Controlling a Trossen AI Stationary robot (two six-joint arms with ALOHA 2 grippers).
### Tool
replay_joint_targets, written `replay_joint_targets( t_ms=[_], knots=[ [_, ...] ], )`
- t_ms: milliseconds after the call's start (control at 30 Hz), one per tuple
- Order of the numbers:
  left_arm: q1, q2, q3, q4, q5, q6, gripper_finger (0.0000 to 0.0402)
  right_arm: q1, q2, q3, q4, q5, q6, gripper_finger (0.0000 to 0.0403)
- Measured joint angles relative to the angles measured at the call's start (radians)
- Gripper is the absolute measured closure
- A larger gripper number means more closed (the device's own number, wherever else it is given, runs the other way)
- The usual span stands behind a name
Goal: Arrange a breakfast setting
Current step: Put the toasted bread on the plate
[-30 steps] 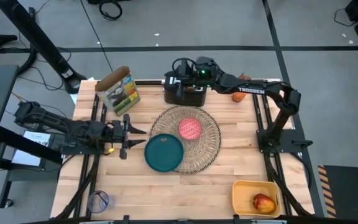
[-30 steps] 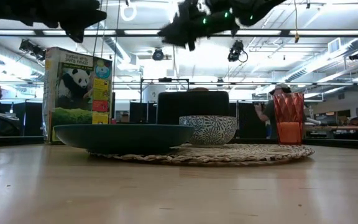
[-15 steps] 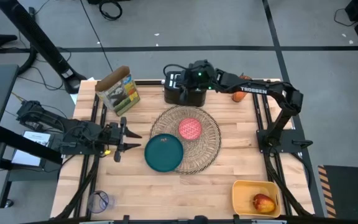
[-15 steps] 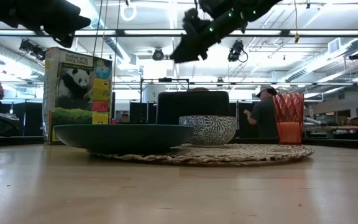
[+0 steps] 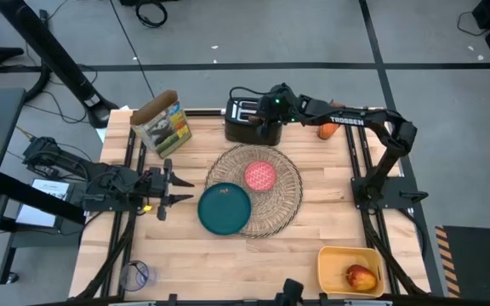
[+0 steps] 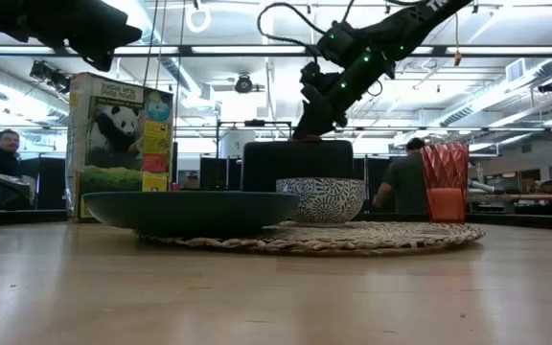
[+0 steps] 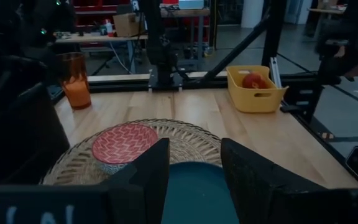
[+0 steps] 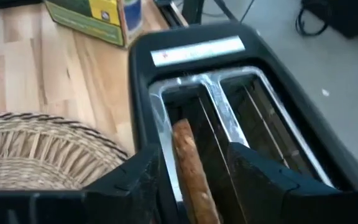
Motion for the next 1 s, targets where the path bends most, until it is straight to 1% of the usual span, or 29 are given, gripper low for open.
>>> replay_joint_targets(
  t_ms=[100,267,367,433,467,667,733,900,1000],
  knots=[
    [0.000,0.000,0.000,0.000,-0.001,-0.004,0.0248,-0.015,0.000,0.000,-0.009,-0.044,0.009,0.0245],
    [0.000,-0.001,0.000,0.000,-0.001,-0.004,0.0248,-0.014,0.000,0.000,-0.031,-0.032,-0.019,0.0305],
    [0.001,-0.010,0.000,0.015,-0.001,-0.003,0.0248,-0.017,0.000,0.000,-0.047,-0.026,-0.022,0.0349],
    [0.001,-0.017,0.005,0.015,-0.001,0.016,0.0248,-0.022,0.000,0.000,-0.056,-0.026,-0.024,0.0379],
    [0.001,-0.017,0.010,0.014,-0.001,0.024,0.0248,-0.025,0.000,0.000,-0.061,-0.026,-0.027,0.0387],
    [0.001,-0.016,0.057,-0.008,-0.001,0.081,0.0248,-0.018,-0.025,0.000,-0.063,0.003,-0.040,0.0384],
    [0.001,-0.015,0.062,-0.009,-0.001,0.093,0.0248,-0.012,-0.066,0.000,-0.073,0.013,-0.052,0.0390],
    [0.001,-0.016,0.062,-0.018,-0.001,0.133,0.0248,0.010,-0.176,0.000,-0.062,0.056,-0.096,0.0390],
    [0.001,-0.020,0.062,-0.018,-0.015,0.143,0.0248,0.029,-0.226,0.000,-0.040,0.062,-0.122,0.0390]
  ],
)
